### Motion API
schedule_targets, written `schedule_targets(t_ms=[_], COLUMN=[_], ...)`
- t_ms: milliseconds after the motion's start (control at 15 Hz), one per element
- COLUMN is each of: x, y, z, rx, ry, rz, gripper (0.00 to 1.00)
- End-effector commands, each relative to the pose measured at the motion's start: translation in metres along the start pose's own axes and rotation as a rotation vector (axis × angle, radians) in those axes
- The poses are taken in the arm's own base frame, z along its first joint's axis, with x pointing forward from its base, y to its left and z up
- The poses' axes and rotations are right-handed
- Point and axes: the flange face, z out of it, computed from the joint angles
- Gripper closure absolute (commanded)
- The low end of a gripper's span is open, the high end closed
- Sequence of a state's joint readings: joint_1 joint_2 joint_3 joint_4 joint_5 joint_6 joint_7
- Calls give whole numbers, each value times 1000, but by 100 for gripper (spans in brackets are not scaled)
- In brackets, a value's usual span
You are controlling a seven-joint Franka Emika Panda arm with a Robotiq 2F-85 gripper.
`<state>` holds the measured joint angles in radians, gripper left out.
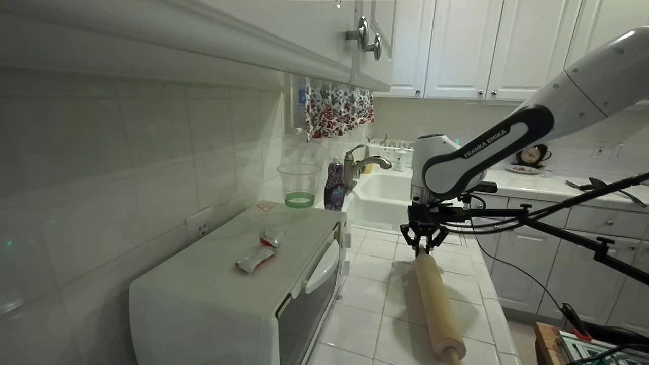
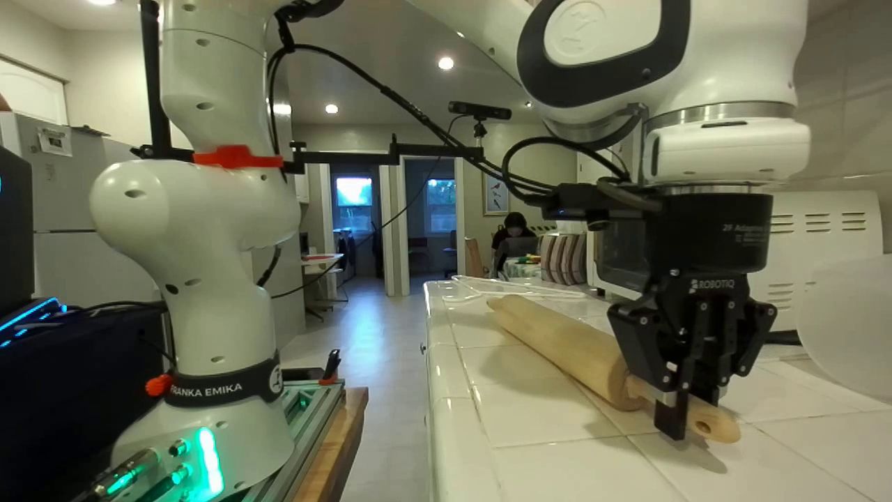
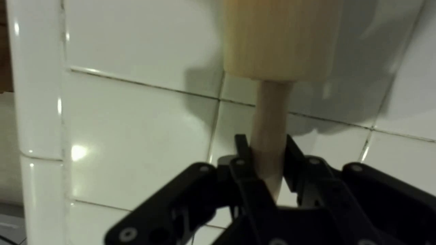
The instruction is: Roll the rolling pin
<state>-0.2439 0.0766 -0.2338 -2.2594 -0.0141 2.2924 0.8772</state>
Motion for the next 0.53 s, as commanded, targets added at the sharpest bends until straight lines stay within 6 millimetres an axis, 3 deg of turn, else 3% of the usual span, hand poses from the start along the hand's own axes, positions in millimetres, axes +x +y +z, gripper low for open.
schedule_targets(t_ms=[0, 467], x=[-14, -16], y=[26, 65], z=[6, 6], rx=[-13, -17], ry=[-8, -69], rz=[-49, -72], gripper=[93, 93])
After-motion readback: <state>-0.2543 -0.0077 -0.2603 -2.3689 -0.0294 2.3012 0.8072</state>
